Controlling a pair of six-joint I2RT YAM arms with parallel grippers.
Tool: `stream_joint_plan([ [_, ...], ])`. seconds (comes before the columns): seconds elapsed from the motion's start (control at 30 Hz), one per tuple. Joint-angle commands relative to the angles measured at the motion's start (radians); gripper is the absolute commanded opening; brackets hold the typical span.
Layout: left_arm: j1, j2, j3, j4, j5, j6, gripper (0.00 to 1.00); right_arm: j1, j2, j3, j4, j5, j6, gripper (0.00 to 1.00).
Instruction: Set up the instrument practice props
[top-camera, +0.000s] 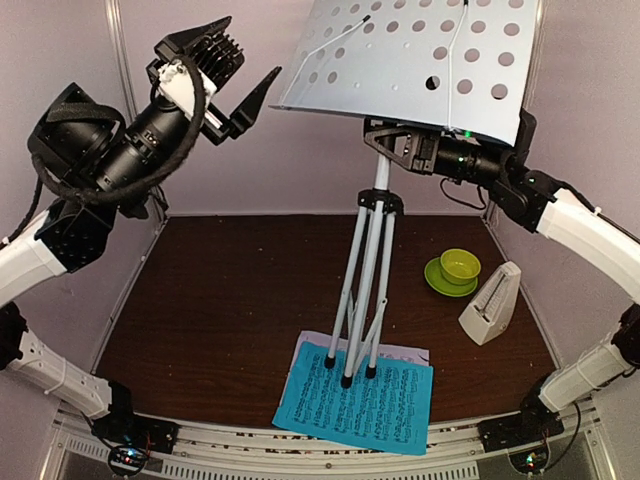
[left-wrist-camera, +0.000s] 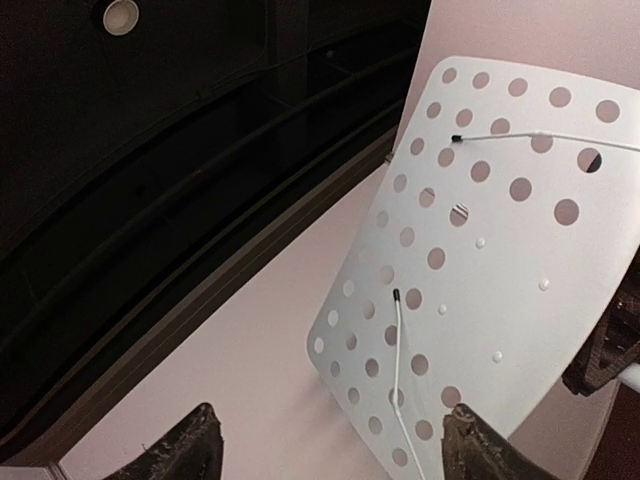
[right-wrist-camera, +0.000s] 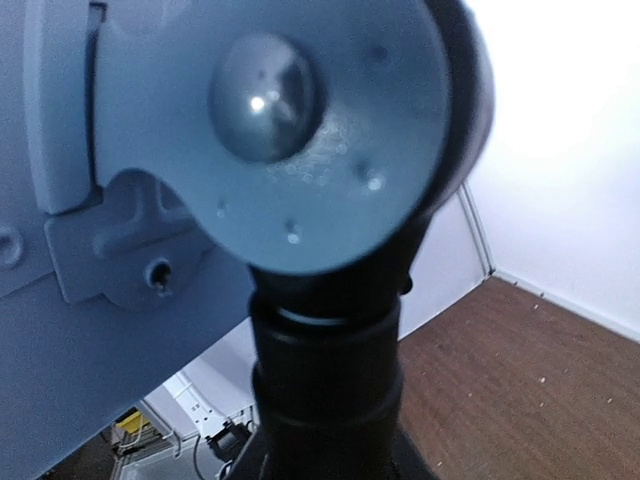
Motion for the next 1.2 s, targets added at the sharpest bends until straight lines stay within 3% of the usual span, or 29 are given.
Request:
stream_joint_plan([
  [0.0,0.004,-0.045,-0.055,0.019,-0.176,-0.195,0.79,-0.013,-0.078,0.106,0.225,0.15,-0.088,0.0],
  [0.17,0.07,-0.111,-0.162,-0.171,-0.265,-0.549,0.8,-0.016,-0.074,0.113,0.253,0.229,-0.173,0.0],
  [0.33,0.173,-0.125,-0.238,-0.352,-0.213,-0.904,0.85,-0.023,-0.031,0.172,0.254,0.196,-0.191,0.0],
  [0.53,0.227,-0.112,-0.383,-0.332,-0.134,-1.137,0.88,-0.029,-0.005,0.192,0.276,0.176,-0.198,0.0],
  [0.73,0.23,-0.098,-0.529,-0.168,-0.094,-1.21,0.89,-0.039,0.015,0.213,0.292,0.175,-0.193,0.0],
  [0.93,0.23,0.064,-0.43,-0.24,-0.04,-1.244,0.87,-0.041,0.034,0.225,0.326,0.154,-0.162,0.0],
  [1.17,0.23,0.179,-0.385,-0.127,0.138,-1.202,0.83,-0.041,0.055,0.241,0.331,0.142,-0.148,0.0],
])
